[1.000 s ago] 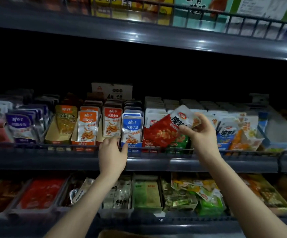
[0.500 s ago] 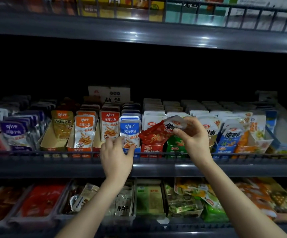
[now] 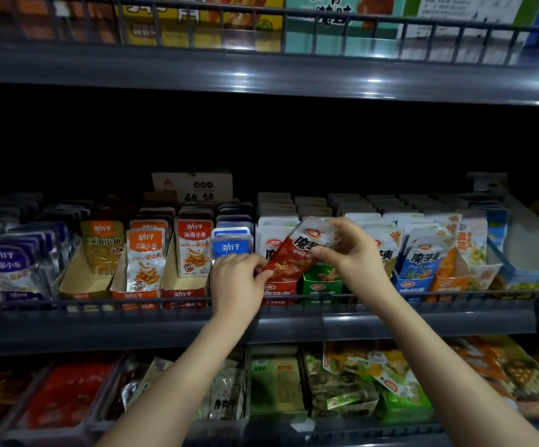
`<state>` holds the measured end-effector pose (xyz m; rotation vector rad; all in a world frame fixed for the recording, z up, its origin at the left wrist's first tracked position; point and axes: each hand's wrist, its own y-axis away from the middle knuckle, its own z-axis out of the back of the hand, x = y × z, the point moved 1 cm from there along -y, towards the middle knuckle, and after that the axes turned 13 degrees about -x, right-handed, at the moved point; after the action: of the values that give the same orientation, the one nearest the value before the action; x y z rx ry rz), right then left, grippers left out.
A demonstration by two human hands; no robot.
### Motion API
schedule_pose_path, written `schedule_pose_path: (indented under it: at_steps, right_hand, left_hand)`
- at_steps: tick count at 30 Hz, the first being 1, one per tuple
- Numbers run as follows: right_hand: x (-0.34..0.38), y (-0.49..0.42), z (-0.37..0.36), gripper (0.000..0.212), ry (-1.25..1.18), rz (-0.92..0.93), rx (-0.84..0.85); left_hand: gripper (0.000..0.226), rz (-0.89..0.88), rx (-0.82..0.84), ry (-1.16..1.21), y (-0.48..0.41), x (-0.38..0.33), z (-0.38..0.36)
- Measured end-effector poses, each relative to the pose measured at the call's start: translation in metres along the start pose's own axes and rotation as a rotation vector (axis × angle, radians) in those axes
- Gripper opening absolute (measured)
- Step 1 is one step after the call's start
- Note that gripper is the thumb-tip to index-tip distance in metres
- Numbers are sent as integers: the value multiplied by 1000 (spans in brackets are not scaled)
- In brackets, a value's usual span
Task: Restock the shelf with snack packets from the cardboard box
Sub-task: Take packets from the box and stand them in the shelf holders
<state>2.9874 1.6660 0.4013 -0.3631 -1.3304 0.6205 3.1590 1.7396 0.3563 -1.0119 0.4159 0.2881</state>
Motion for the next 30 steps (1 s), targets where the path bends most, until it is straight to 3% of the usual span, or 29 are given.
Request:
schedule_pose_path:
  at_steps: [14, 22, 25, 30]
  right_hand:
    - [22, -20, -18, 43, 271, 126, 2]
    - [18, -11, -30, 50, 444, 149, 76]
    - [11, 1, -40, 48, 536, 172, 132]
    - [8, 7, -43, 42, 545, 207, 51]
  left_hand:
    - [21, 60, 4, 16, -7, 3, -4]
    - [38, 58, 60, -199, -8, 12, 1]
    - [33, 82, -38, -190, -3, 21, 12]
    - [31, 241, -181, -269, 15, 60, 40]
